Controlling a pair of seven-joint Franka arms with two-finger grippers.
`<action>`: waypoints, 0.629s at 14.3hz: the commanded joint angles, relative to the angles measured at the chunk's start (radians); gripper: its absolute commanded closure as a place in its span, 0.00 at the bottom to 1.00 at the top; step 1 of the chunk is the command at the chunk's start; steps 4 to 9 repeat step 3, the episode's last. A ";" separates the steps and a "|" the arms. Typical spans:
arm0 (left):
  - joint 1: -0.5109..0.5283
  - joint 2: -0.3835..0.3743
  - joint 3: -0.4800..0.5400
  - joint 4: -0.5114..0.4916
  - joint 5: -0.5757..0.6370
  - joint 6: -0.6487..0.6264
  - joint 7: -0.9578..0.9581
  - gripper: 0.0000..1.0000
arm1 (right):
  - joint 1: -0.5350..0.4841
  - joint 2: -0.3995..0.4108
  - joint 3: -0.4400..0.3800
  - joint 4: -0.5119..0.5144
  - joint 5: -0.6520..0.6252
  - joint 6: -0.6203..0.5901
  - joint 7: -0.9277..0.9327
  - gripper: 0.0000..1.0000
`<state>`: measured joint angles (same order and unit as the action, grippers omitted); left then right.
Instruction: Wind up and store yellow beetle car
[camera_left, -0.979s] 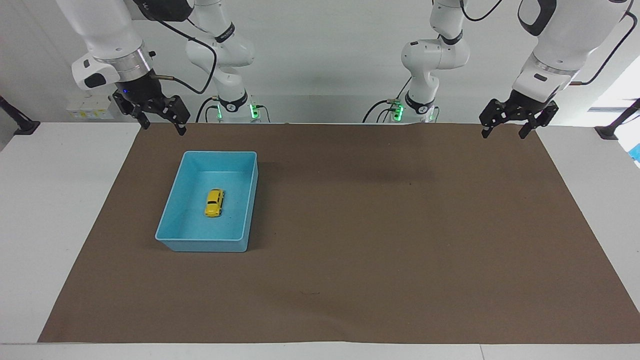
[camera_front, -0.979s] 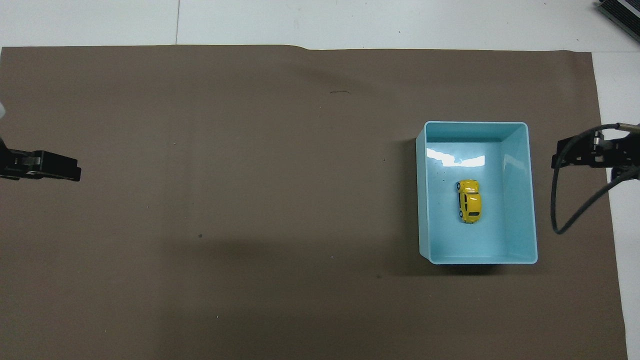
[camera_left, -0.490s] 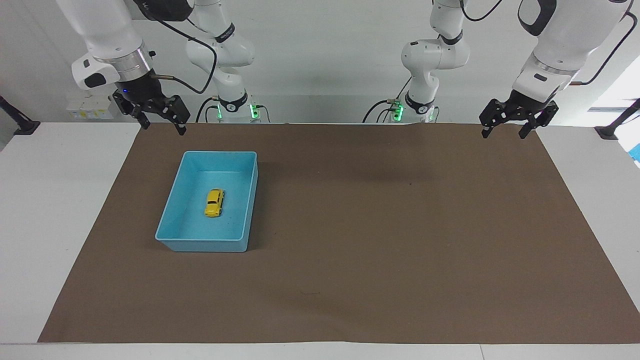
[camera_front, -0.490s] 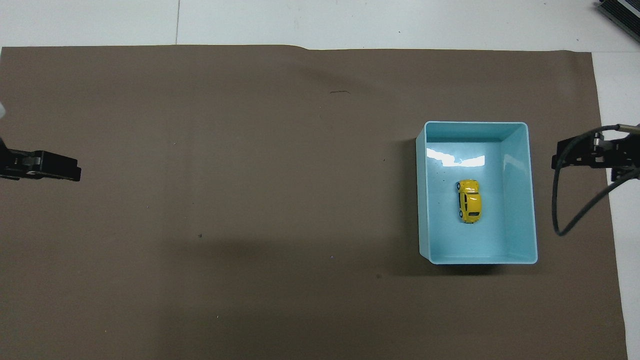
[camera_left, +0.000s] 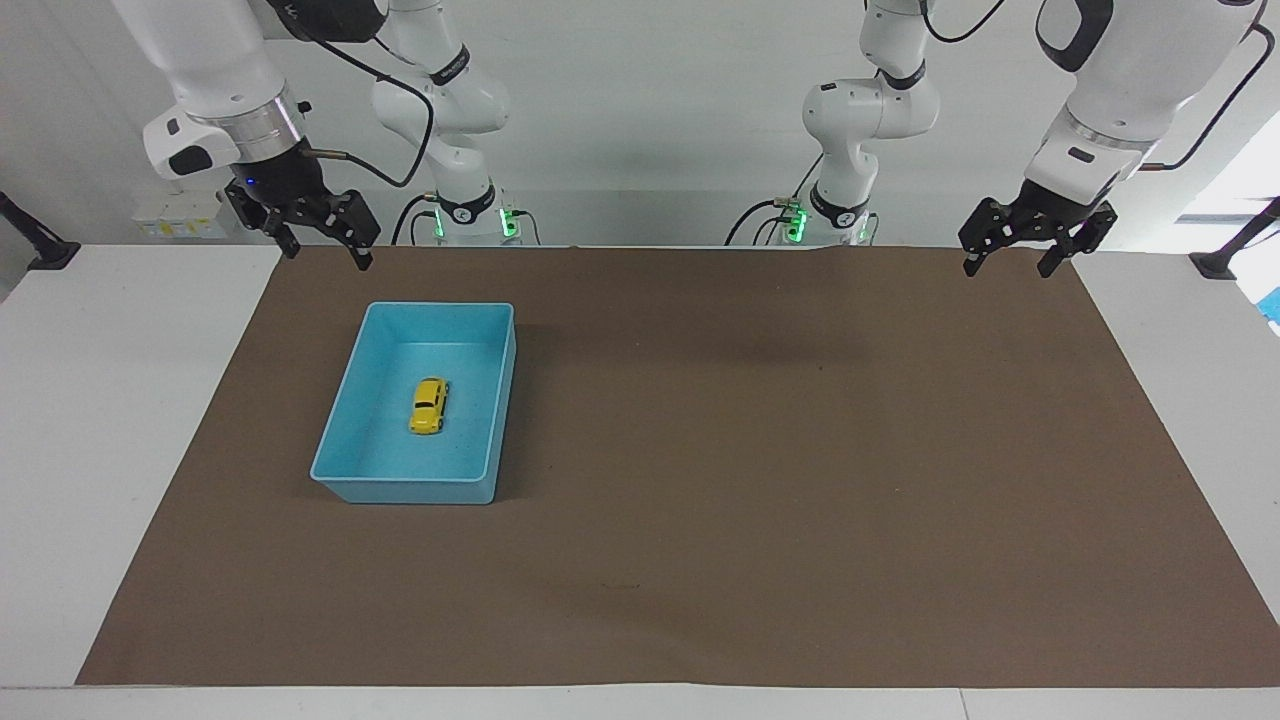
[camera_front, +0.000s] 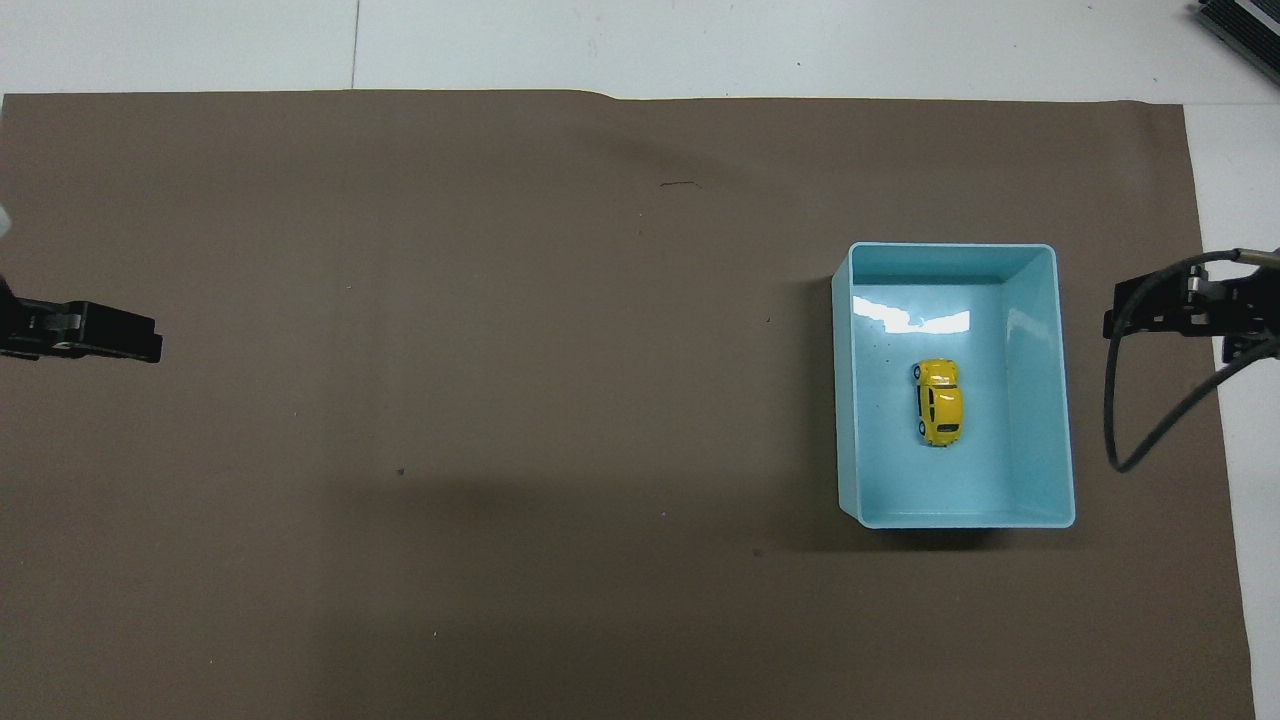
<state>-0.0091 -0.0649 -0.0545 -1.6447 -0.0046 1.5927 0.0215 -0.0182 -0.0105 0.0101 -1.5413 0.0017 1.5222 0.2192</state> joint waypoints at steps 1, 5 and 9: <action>0.000 -0.016 0.002 -0.024 0.012 0.018 0.011 0.00 | -0.005 -0.022 -0.001 -0.020 0.023 0.000 -0.026 0.00; 0.000 -0.016 0.004 -0.024 0.012 0.018 0.012 0.00 | -0.005 -0.022 -0.001 -0.020 0.023 -0.004 -0.026 0.00; 0.000 -0.016 0.004 -0.024 0.012 0.018 0.012 0.00 | -0.005 -0.022 -0.001 -0.020 0.023 -0.004 -0.026 0.00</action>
